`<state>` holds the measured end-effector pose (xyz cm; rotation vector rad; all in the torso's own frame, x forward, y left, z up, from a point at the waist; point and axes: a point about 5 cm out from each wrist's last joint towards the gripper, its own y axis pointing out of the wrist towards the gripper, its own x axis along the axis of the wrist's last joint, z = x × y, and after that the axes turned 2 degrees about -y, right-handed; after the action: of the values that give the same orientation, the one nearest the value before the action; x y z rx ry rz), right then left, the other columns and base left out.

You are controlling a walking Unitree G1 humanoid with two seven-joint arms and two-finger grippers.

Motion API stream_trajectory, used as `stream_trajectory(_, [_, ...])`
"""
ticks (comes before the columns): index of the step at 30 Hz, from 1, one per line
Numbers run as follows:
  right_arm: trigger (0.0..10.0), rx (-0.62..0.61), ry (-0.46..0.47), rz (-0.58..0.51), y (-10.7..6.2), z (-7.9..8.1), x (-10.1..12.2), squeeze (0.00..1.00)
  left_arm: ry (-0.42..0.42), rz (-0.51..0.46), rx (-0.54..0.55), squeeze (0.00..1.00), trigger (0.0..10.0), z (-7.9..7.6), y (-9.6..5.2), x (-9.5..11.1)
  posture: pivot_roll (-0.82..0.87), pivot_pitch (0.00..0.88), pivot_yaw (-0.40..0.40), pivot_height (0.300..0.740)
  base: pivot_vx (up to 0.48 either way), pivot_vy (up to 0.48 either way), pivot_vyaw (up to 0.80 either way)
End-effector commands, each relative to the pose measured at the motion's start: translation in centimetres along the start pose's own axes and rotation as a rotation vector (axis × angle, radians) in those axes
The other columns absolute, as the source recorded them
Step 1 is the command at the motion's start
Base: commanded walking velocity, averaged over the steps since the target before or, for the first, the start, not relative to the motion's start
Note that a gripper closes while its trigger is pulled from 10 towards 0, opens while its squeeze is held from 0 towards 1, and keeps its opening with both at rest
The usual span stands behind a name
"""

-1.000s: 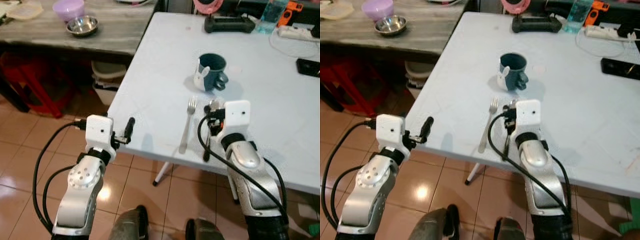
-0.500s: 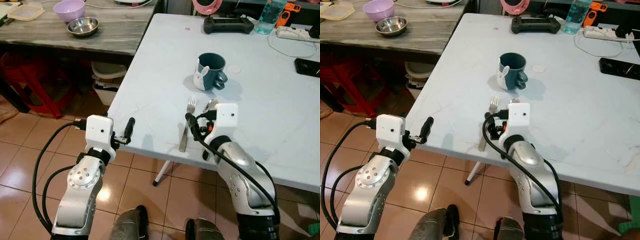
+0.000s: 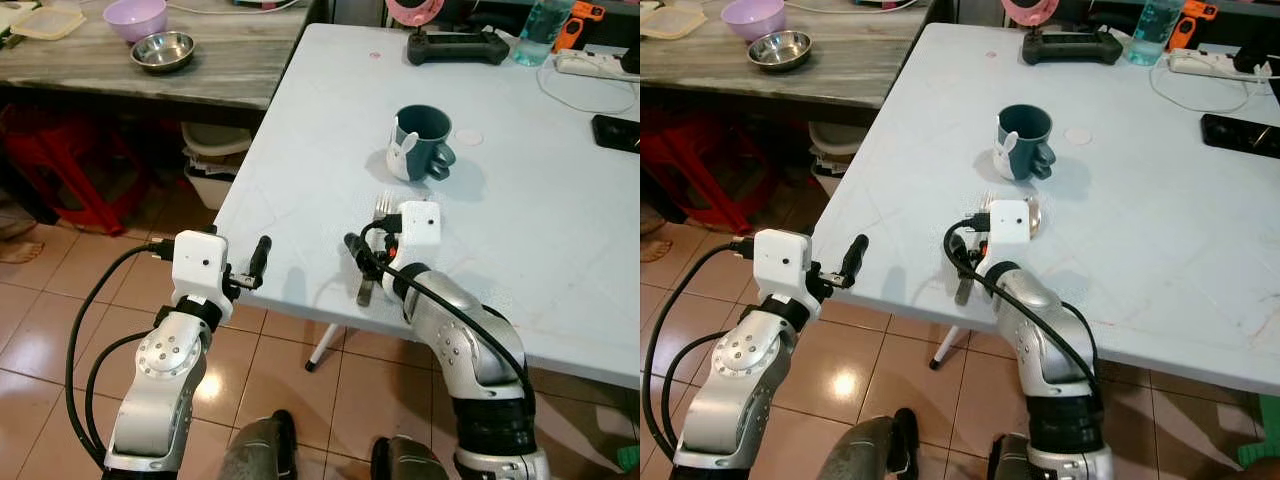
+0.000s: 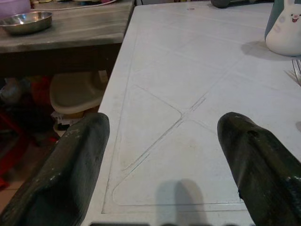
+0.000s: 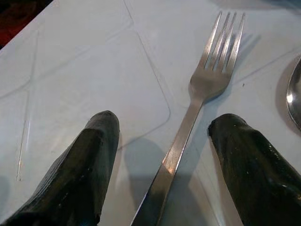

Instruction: Setting the table

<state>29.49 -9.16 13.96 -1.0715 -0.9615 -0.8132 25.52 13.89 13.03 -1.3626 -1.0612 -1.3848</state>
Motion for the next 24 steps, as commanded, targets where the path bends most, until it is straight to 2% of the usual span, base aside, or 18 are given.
stream_trajectory(1, [6.4,0.015,-0.006,0.03,0.4,0.5,-0.2,0.0,-0.005,0.02,-0.011,0.0,10.0,-0.1,-0.2,-0.4,0.03,0.142,0.052,0.74,0.0,0.0,0.0])
stream_trajectory(2, [3.0,0.013,-0.021,0.034,0.6,0.5,-0.2,0.0,-0.006,0.021,-0.012,0.0,10.0,-0.2,-0.2,-0.4,0.03,0.142,0.052,0.74,0.0,0.0,0.0])
stream_trajectory(3, [3.0,0.013,-0.021,0.034,0.6,0.5,-0.2,0.0,-0.006,0.021,-0.012,0.0,10.0,-0.2,-0.2,-0.4,0.03,0.142,0.052,0.74,0.0,0.0,0.0])
stream_trajectory(4, [1.2,0.01,-0.028,0.038,0.7,0.5,-0.2,0.0,-0.006,0.022,-0.012,0.0,10.0,-0.2,-0.2,-0.4,0.03,0.142,0.051,0.74,0.0,0.0,0.0])
stream_trajectory(5, [0.1,-0.002,-0.044,0.044,1.0,0.3,-0.3,0.0,-0.007,0.023,-0.013,0.0,10.0,-0.2,-0.2,-0.5,0.03,0.142,0.051,0.74,0.0,0.0,0.0])
stream_trajectory(14, [0.0,-0.054,-0.017,0.114,1.9,-1.1,-0.8,0.0,-0.015,0.028,-0.018,0.0,10.0,-0.3,-0.3,-0.6,0.03,0.145,0.048,0.74,0.0,0.0,0.0])
stream_trajectory(24, [0.0,-0.067,0.049,0.248,2.1,-2.4,-3.3,0.0,-0.026,0.035,-0.031,0.0,10.0,-0.3,-0.6,-0.7,0.03,0.151,0.043,0.74,0.0,0.0,0.0])
